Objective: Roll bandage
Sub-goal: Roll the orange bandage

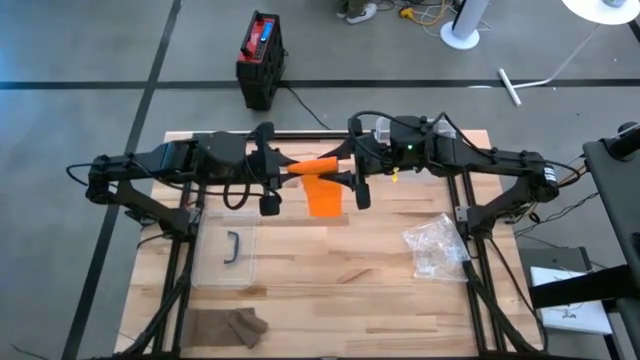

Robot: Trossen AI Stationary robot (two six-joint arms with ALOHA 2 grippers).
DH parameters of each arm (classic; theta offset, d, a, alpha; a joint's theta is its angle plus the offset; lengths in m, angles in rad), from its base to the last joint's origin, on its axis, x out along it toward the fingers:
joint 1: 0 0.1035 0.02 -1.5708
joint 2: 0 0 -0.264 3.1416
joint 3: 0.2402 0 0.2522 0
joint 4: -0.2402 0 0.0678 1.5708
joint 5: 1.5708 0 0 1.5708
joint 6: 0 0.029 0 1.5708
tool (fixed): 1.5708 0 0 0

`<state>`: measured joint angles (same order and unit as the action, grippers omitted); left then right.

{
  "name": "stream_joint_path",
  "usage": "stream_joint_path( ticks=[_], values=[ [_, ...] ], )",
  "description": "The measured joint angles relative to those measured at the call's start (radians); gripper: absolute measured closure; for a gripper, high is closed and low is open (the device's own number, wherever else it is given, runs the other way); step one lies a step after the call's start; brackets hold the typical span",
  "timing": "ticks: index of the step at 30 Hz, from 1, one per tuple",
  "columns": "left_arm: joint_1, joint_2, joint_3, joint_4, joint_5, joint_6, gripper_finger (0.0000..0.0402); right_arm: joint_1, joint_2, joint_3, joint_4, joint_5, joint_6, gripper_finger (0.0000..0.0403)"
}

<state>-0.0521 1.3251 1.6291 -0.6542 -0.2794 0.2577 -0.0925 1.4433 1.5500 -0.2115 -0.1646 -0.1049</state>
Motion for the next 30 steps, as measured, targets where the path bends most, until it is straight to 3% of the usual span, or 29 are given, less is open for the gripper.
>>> stream_joint_path(
  ticks=[4,11,17,21,30],
  values=[
    [0.0,0.0,0.0,0.002,0.0,0.0,0.0352,-0.001,0.0,-0.001,0.008,0.0,-0.01,0.0266],
    [0.0,-0.002,0.0,0.004,0.0,0.031,0.0346,-0.001,-0.001,-0.001,0.008,-0.035,-0.075,0.0365],
    [-0.002,-0.035,-0.005,-0.048,-0.015,0.014,0.03,-0.002,-0.043,-0.004,-0.001,-0.112,-0.181,0.0365],
    [0.002,-0.063,-0.013,-0.041,-0.038,0.013,0.0265,0.003,-0.085,0.001,0.017,-0.233,-0.234,0.0365],
    [0.0,-0.05,-0.046,0.05,0.14,0.018,0.0218,0.011,-0.1,-0.002,0.049,-0.237,-0.367,0.0365]
  ],
)
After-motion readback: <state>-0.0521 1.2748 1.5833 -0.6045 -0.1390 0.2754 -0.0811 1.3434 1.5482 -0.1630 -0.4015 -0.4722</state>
